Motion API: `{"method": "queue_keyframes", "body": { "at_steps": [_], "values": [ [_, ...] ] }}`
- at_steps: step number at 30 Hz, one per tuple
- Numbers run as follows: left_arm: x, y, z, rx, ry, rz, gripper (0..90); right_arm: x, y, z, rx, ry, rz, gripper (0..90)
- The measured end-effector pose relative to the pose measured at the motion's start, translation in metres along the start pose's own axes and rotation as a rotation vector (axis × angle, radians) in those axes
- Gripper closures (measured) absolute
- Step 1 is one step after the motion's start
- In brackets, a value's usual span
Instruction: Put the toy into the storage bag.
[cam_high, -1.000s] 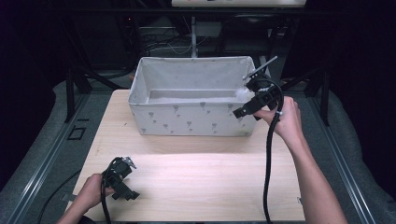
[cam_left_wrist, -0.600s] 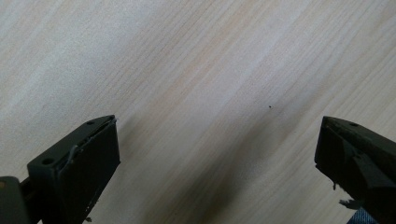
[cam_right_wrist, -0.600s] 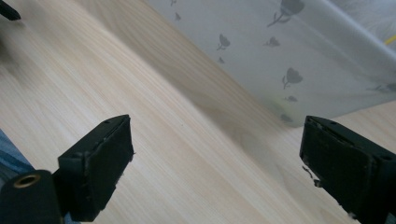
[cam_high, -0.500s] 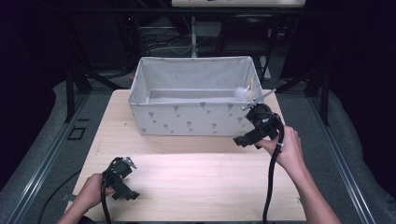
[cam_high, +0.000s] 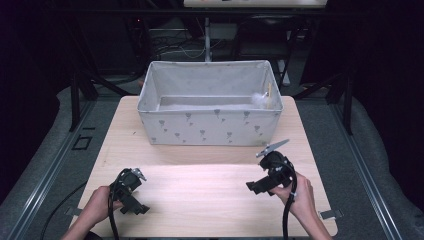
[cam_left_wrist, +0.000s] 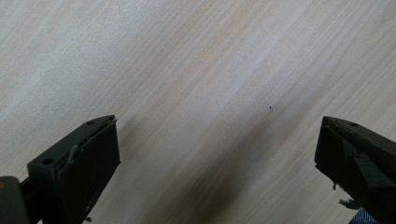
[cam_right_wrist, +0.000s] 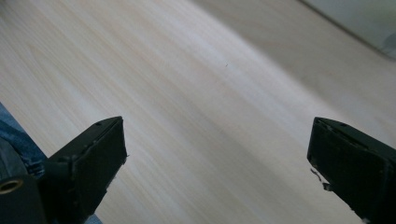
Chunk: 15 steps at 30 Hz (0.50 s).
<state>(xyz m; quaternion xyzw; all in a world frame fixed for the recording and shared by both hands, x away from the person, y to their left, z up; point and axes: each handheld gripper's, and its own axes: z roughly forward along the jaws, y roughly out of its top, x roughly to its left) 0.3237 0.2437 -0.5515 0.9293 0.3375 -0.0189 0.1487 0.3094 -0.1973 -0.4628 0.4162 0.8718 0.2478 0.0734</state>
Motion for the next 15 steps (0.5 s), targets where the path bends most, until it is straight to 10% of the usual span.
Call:
{"method": "queue_keyframes", "body": {
  "at_steps": [15],
  "values": [
    [-0.001, 0.000, 0.000, -0.012, -0.009, 0.005, 0.1, -0.003, -0.033, 0.029, 0.046, -0.007, -0.001, 4.0]
  ]
}}
